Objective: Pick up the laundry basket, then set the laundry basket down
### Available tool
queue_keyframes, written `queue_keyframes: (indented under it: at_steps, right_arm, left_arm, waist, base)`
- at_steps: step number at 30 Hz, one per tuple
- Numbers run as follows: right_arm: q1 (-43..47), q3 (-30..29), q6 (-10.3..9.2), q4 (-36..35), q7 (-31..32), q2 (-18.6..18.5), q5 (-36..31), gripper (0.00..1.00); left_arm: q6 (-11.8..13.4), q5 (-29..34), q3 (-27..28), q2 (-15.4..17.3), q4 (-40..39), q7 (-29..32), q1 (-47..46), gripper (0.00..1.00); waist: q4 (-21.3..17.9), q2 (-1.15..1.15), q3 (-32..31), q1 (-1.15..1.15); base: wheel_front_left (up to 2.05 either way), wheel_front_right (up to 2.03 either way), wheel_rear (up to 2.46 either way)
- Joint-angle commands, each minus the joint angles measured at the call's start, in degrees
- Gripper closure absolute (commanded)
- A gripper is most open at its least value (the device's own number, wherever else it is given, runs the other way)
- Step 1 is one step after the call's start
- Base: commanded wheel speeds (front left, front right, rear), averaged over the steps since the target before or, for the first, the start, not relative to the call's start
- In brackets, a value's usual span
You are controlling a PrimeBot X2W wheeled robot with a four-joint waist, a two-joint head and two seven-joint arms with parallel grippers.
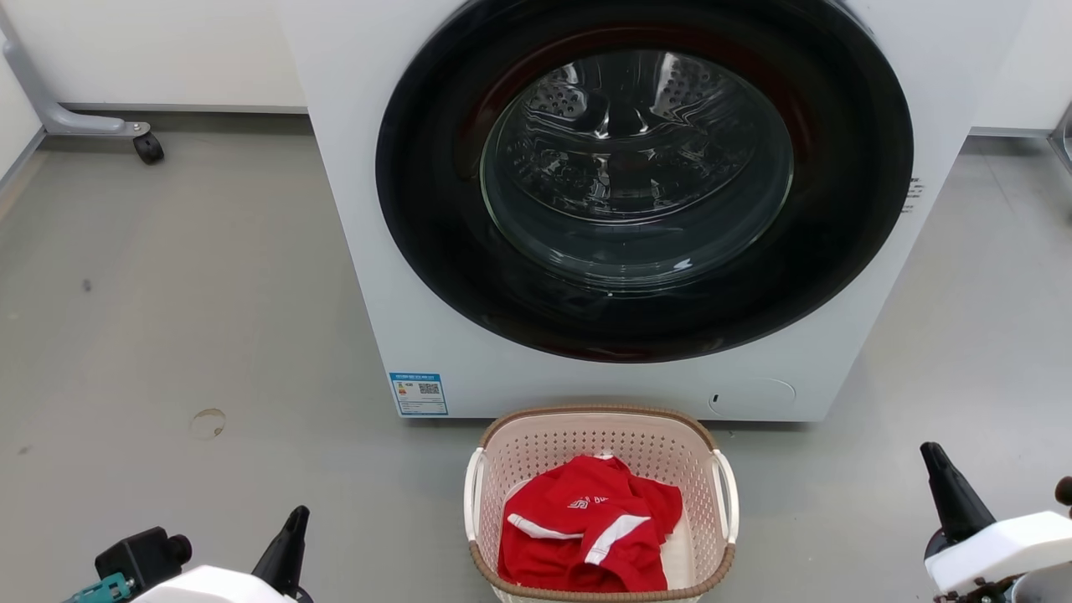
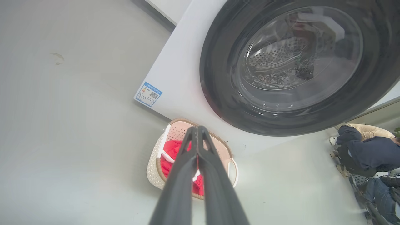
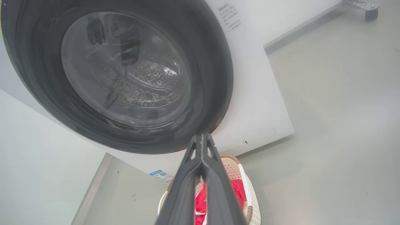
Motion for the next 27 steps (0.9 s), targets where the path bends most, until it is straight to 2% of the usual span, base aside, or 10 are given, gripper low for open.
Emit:
queue_keyframes:
  at_steps: [1, 27]
  right_arm:
    - [-3.2, -0.7, -0.08, -1.4, 0.4, -1.2, 1.4, 1.0]
    - [-4.3, -5.2, -0.12, -1.8, 3.0, -0.2, 13.2, 1.0]
  left_arm:
    - [-0.8, -1.2, 2.2, 0.5, -0.9, 0.0, -3.3, 1.0]
    - [-5.6, -10.7, 9.1, -4.7, 2.6, 0.8, -5.2, 1.0]
  waist:
    - [-0.1, 0.0, 0.0, -0.01]
    - [-1.7, 0.0, 0.5, -0.01]
  base:
    - [0.0, 0.0, 0.0]
    - [0.0, 0.0, 0.0]
